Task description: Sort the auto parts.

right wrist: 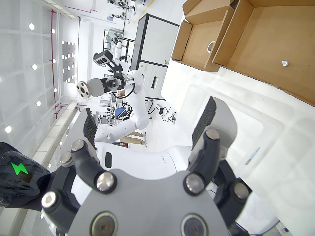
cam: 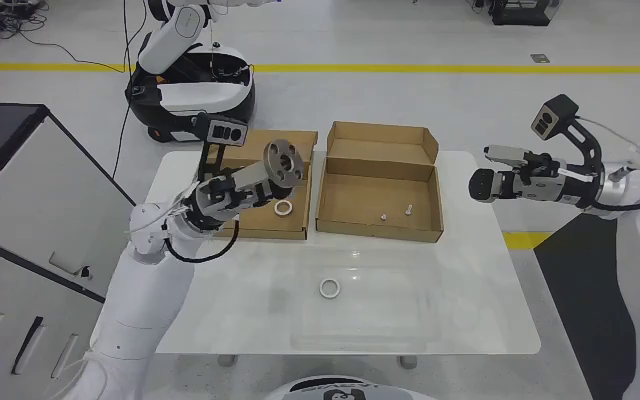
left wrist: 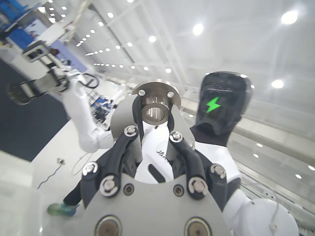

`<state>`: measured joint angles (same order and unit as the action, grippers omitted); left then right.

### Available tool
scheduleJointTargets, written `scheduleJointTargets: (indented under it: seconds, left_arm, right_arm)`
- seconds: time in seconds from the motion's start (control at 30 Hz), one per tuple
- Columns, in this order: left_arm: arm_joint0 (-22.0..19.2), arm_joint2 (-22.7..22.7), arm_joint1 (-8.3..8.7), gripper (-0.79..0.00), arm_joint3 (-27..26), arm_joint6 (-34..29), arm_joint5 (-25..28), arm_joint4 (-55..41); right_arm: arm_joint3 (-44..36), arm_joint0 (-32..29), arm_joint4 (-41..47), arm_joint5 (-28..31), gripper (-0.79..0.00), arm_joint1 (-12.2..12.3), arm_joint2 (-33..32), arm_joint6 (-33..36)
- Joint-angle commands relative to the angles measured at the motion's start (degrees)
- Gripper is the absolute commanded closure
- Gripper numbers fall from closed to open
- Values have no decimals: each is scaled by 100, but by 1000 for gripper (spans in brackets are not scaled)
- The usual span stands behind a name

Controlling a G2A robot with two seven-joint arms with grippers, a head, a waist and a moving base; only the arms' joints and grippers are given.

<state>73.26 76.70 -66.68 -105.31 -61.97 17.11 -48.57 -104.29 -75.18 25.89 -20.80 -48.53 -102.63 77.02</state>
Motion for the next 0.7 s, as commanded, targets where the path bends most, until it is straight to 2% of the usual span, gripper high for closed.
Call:
scheduleJointTargets:
  seconds: [0.0, 0.17, 0.37, 0.57, 0.67]
  left_arm:
    - [57, 24, 24, 0, -38, 44, -211, 392]
    - [220, 142, 101, 0, -98, 73, -647, 1311]
    - [324, 242, 161, 0, -173, 54, -886, 1785]
    - [-50, 315, 226, 0, -133, 9, -1188, 2613]
    - [-325, 312, 286, 0, -88, -171, -1489, 3443]
  right_arm:
    - [0, 0, 0, 0, -785, 0, 0, 0]
    - [0, 0, 0, 0, -785, 0, 0, 0]
    - [0, 0, 0, 0, -785, 0, 0, 0]
    - [0, 0, 0, 0, -785, 0, 0, 0]
    - [0, 0, 0, 0, -785, 0, 0, 0]
